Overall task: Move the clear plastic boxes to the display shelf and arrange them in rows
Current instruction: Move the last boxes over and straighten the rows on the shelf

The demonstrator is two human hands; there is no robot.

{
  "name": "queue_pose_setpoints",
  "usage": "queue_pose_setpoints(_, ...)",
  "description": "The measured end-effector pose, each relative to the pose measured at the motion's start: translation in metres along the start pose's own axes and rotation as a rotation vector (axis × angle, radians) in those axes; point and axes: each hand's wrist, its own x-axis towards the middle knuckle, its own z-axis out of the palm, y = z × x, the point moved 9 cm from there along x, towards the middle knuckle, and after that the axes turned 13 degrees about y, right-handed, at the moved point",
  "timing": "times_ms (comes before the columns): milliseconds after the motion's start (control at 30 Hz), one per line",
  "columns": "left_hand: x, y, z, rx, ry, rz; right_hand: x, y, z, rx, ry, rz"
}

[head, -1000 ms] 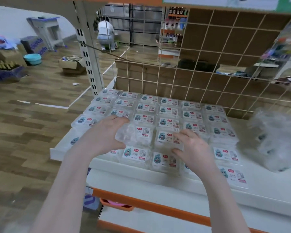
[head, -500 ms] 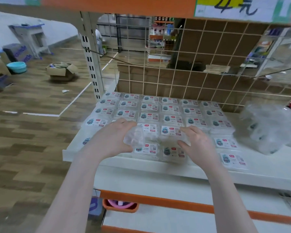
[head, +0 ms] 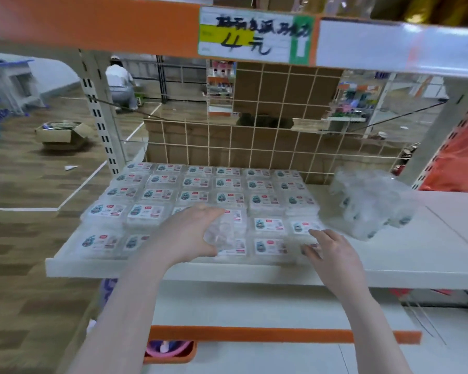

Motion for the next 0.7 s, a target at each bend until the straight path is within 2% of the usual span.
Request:
queue_pose_setpoints(333, 0.046, 0.097, 0.066, -0.017, -0.109, 0.002, 0.023, 0.07, -0.008, 0.035, 0.018, -0.12)
queue_pose_setpoints(500, 0.053, 0.109, 0.088, -0.03, -0.14, -0.048, 0.032, 0.086, -0.001, 0.096, 0.117, -0.254)
queue_pose_setpoints(700, 0.047, 0.106, 0.095, -0.064, -0.102, -0.117, 0.036, 0.094, 0.011, 0.16, 0.186, -0.322)
